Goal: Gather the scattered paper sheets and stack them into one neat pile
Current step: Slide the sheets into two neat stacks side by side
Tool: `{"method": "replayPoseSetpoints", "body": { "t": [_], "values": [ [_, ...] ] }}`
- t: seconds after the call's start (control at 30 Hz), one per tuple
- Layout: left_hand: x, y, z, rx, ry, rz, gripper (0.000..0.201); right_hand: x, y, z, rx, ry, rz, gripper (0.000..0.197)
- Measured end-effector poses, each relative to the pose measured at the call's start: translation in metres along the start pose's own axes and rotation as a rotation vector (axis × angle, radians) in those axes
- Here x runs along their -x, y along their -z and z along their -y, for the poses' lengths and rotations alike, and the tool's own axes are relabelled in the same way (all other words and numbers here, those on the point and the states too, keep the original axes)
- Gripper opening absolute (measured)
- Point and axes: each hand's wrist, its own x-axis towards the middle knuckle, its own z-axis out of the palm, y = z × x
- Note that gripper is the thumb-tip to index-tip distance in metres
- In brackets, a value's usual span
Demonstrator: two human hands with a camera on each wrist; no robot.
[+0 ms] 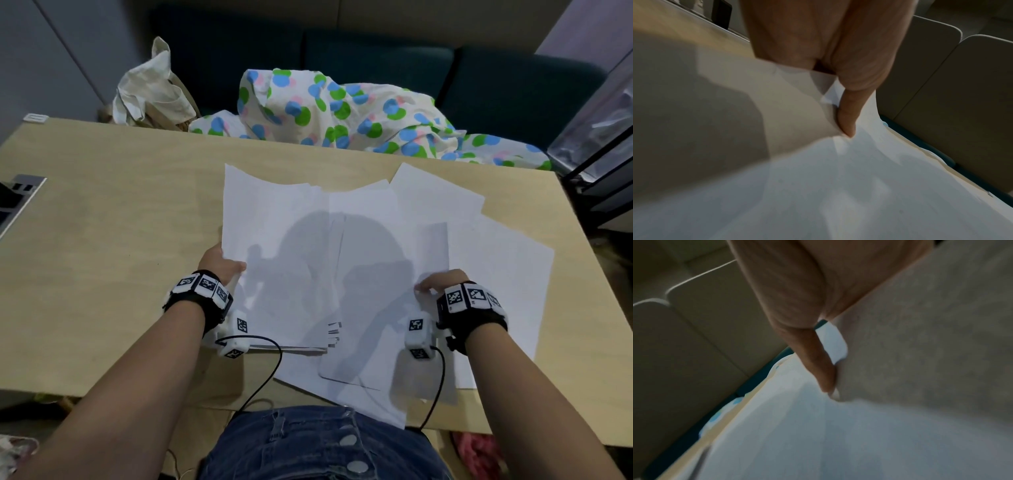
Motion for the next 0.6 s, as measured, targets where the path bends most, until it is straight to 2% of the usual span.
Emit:
{"method": "replayPoseSetpoints", "body": {
  "t": [0.13, 0.2, 0.23, 0.33, 0.4, 0.5, 0.6],
  "values": [
    [0.000, 0.000, 0.003, 0.000, -0.012, 0.001, 0.046, 0.002, 0.003, 0.012, -0.060, 0.016, -0.003, 0.011],
    [0.001, 0.002, 0.001, 0.007, -0.017, 0.005, 0.045, -0.002, 0.005, 0.026, -0.149, 0.107, -0.081, 0.036],
    [0.000, 0.003, 0.001, 0.008, -0.019, 0.005, 0.045, -0.002, 0.006, 0.034, -0.213, 0.162, -0.115, 0.042],
    [-0.001, 0.006, 0.000, -0.011, -0.003, 0.018, 0.045, -0.002, 0.003, 0.052, -0.325, 0.253, -0.134, 0.044],
    [-0.001, 0.007, 0.000, -0.035, 0.025, 0.019, 0.044, -0.006, -0.004, 0.059, -0.280, 0.225, -0.080, 0.050],
    [-0.001, 0.005, 0.004, -0.067, 0.044, 0.017, 0.043, -0.013, -0.012, 0.066, -0.088, 0.133, -0.036, 0.064],
    [-0.001, 0.004, 0.004, -0.061, 0.057, 0.023, 0.042, -0.010, -0.015, 0.075, -0.018, 0.097, 0.046, 0.062]
  ]
}}
